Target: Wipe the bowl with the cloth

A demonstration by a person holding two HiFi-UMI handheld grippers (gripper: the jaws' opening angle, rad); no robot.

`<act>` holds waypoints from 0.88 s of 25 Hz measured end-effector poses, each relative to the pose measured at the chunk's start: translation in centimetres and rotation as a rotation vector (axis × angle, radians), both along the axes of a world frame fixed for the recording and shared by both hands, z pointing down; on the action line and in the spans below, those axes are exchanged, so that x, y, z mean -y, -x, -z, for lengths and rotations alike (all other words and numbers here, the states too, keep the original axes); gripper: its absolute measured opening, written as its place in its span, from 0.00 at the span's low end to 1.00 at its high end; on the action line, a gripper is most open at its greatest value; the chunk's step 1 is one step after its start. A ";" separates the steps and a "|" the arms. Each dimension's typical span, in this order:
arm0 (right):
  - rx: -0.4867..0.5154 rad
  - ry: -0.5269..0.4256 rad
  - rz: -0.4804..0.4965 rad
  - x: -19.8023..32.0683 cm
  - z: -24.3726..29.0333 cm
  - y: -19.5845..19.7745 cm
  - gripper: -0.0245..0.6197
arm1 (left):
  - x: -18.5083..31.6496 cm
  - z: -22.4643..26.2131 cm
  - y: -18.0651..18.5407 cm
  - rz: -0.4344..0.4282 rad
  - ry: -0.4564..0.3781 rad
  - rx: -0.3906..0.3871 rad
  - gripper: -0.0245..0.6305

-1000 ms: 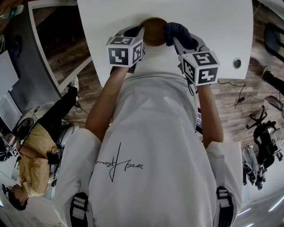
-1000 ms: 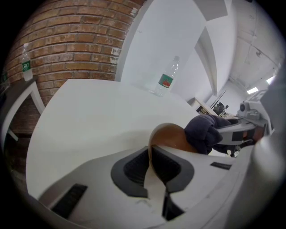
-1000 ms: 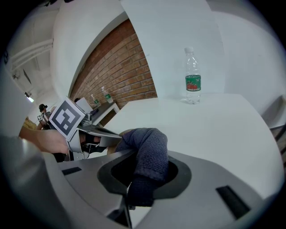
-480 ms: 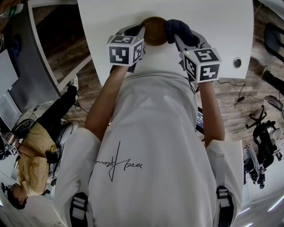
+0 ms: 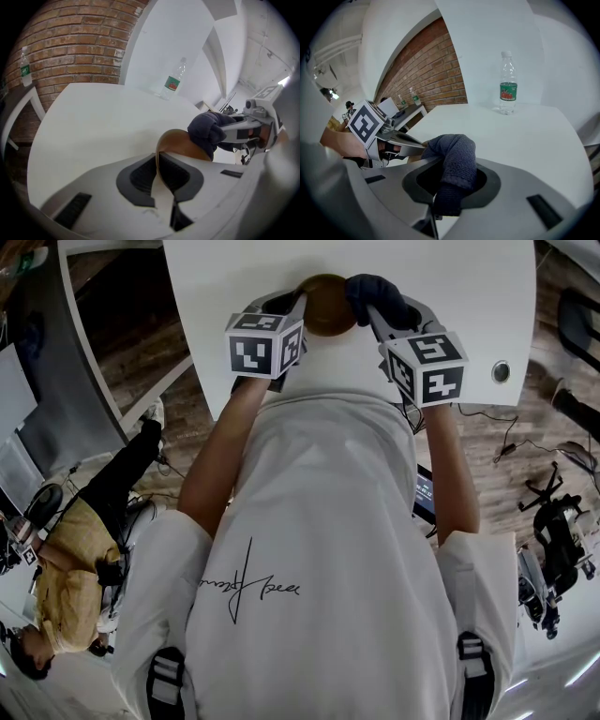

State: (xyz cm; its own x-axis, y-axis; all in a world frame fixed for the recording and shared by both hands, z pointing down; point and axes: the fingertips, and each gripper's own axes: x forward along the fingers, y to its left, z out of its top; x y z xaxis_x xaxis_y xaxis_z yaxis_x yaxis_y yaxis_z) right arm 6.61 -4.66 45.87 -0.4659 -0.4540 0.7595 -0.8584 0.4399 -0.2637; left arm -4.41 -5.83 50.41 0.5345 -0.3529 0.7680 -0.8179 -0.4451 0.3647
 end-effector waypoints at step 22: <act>-0.031 -0.027 0.096 1.9 -0.2 1.8 0.15 | 0.3 -0.4 0.2 -0.012 0.009 0.000 0.06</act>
